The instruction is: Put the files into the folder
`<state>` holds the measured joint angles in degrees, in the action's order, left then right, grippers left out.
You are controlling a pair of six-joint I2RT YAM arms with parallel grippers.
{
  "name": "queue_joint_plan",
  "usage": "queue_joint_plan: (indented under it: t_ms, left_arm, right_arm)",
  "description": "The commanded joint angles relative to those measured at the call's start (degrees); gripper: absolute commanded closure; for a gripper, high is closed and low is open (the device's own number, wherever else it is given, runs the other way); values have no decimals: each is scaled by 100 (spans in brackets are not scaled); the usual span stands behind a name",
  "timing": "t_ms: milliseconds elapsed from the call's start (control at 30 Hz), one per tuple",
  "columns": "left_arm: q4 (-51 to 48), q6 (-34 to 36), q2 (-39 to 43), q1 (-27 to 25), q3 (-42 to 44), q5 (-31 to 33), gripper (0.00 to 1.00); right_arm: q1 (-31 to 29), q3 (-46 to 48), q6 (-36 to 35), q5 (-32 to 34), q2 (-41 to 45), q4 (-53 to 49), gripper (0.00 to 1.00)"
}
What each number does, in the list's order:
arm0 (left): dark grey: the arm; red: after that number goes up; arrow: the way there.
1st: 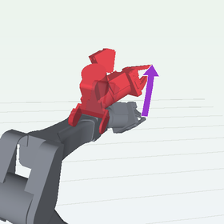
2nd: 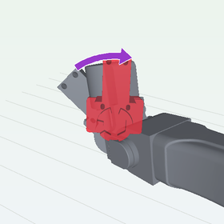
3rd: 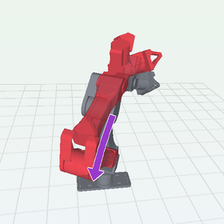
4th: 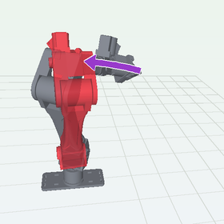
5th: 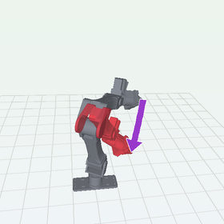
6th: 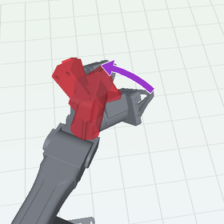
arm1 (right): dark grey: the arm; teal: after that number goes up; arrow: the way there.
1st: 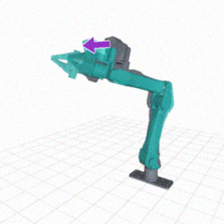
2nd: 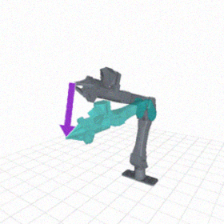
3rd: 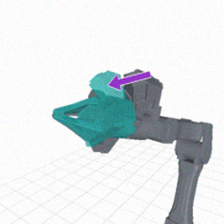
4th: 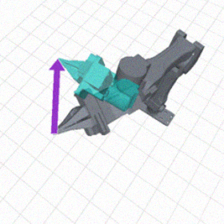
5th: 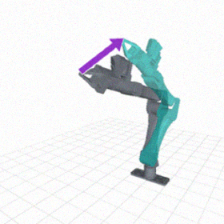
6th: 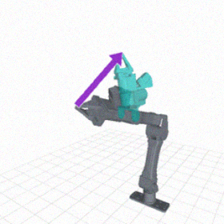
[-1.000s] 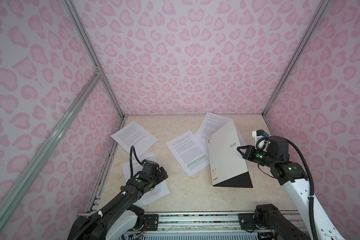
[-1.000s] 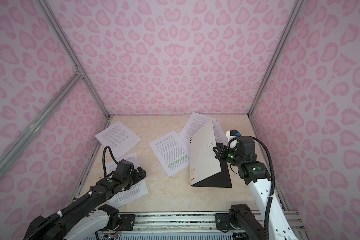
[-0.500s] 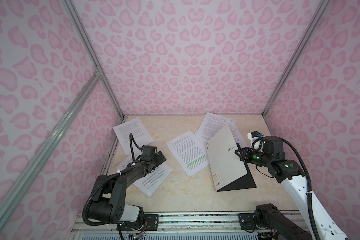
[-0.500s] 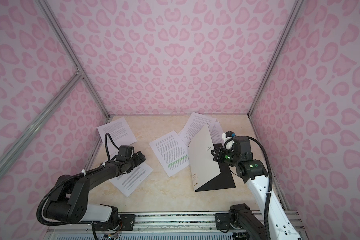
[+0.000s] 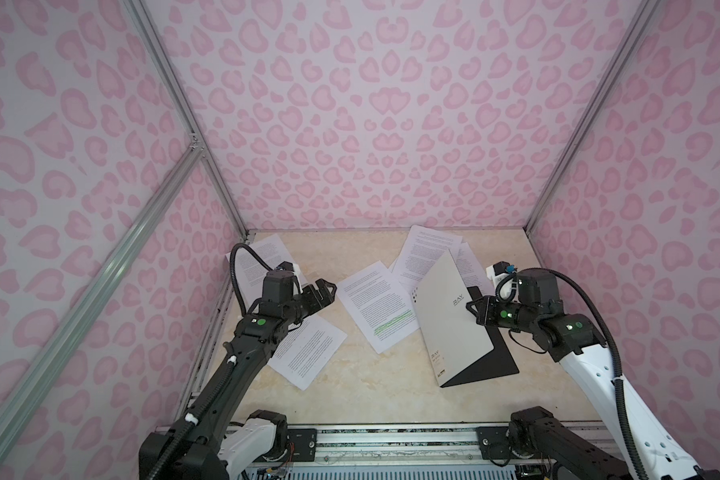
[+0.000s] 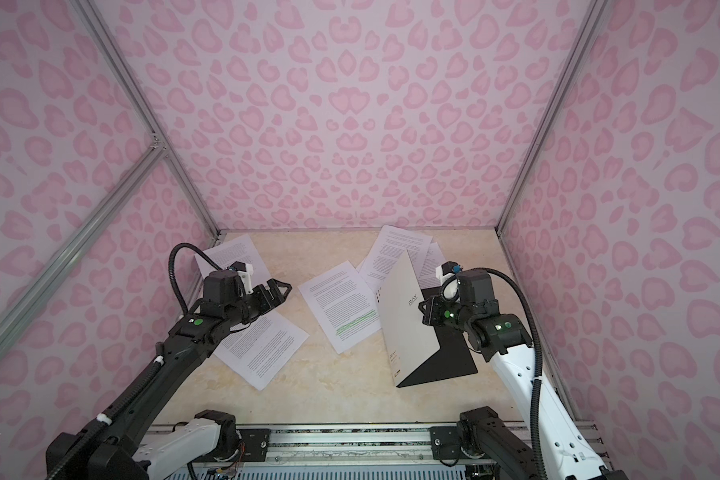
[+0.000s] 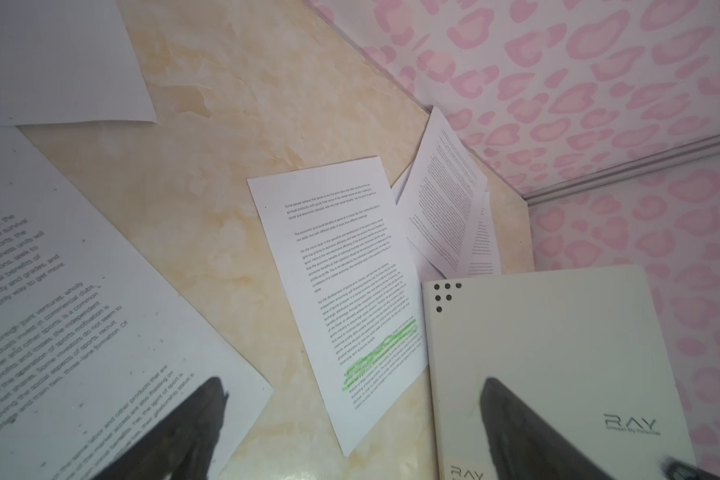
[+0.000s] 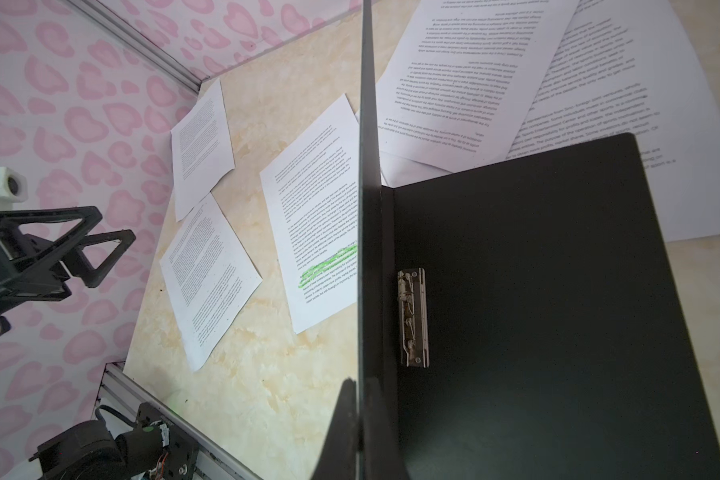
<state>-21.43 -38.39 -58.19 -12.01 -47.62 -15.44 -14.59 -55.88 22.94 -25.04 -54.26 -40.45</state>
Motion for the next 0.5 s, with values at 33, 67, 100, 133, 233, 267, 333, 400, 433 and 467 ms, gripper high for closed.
queue_joint_plan:
  t_ms: [33,67,100,133,233,267,333,400,433,467]
  left_arm:
    - [-1339,667,538,7,-248,-79,3]
    - [-1465,747,608,6,-286,-58,3]
    - [-1591,830,679,7,-324,-40,3]
    - [-1683,890,737,6,-357,-38,3]
    - [-1840,1090,776,10,-381,-55,3]
    - [-1893,1171,767,7,-389,-55,3]
    - [-1986,1330,756,8,-372,-64,3]
    - [-2043,1479,772,7,-322,-90,3]
    - [-2057,1536,792,14,-287,-91,3]
    - [-2067,1589,831,6,-247,-78,3]
  right_arm:
    - [-269,-21,166,237,143,-57,100]
    - [-327,30,272,236,188,1,100]
    - [-404,90,378,248,234,80,100]
    - [-497,121,480,283,264,135,100]
    - [-785,212,661,617,383,240,100]
    - [-851,271,733,741,406,284,100]
    - [-958,444,900,819,416,427,100]
    - [-1136,594,1042,1028,433,532,100]
    - [-1220,642,1101,1177,463,555,100]
    - [-1305,704,1173,1338,522,571,100]
